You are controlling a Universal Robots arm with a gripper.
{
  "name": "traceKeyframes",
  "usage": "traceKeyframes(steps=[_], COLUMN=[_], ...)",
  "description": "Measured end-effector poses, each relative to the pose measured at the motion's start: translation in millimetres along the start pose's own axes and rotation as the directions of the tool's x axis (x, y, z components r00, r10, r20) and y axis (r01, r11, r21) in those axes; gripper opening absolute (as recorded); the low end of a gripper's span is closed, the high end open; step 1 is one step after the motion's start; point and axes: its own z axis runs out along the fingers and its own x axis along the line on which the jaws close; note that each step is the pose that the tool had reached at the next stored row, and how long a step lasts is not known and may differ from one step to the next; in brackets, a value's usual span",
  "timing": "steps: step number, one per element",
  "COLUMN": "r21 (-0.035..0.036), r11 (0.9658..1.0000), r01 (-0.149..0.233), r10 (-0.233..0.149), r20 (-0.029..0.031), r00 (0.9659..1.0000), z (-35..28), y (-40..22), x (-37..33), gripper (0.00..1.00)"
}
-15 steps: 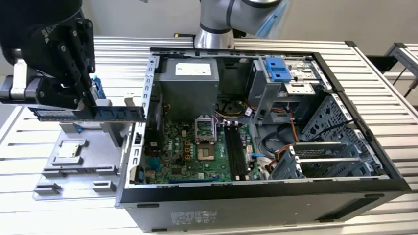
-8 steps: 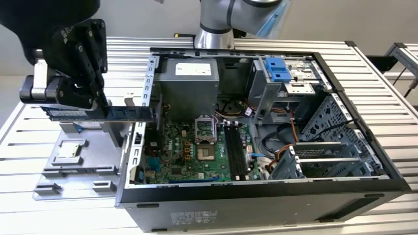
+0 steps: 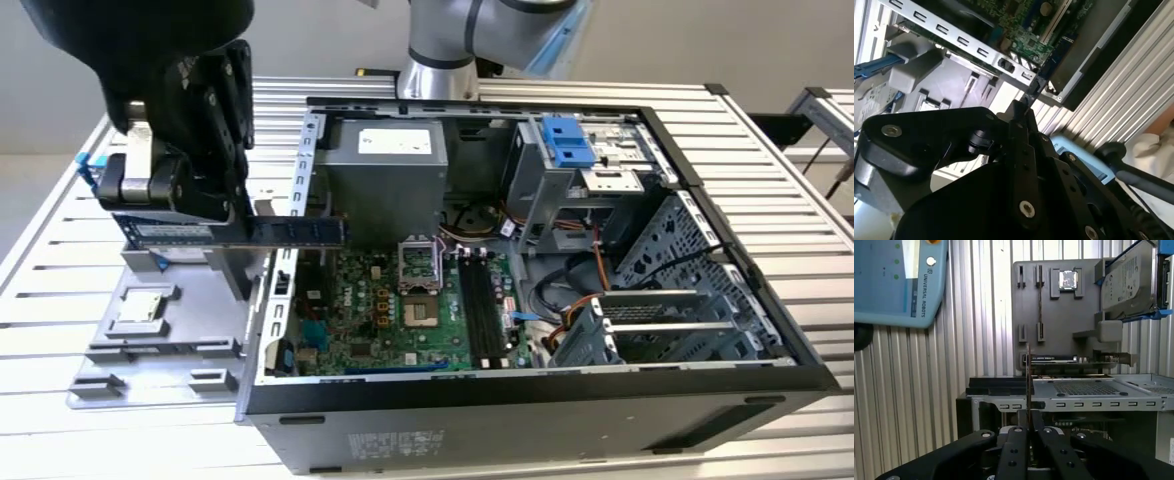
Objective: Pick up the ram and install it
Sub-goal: 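Pick up the ram and move it above insertion slot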
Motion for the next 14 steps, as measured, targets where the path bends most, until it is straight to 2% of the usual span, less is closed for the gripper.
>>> traceKeyframes(steps=[12,14], r21=[-0.0002,-0.0003], r11=[1.0,1.0], r01=[0.0,0.0], r10=[0.0,0.0], r20=[0.0,0.0], r00=[1.0,1.0], z=[-0.2,-0.2], y=[-22.2,-27.9], x=[-0.9,-1.2], gripper=[0.0,0.0])
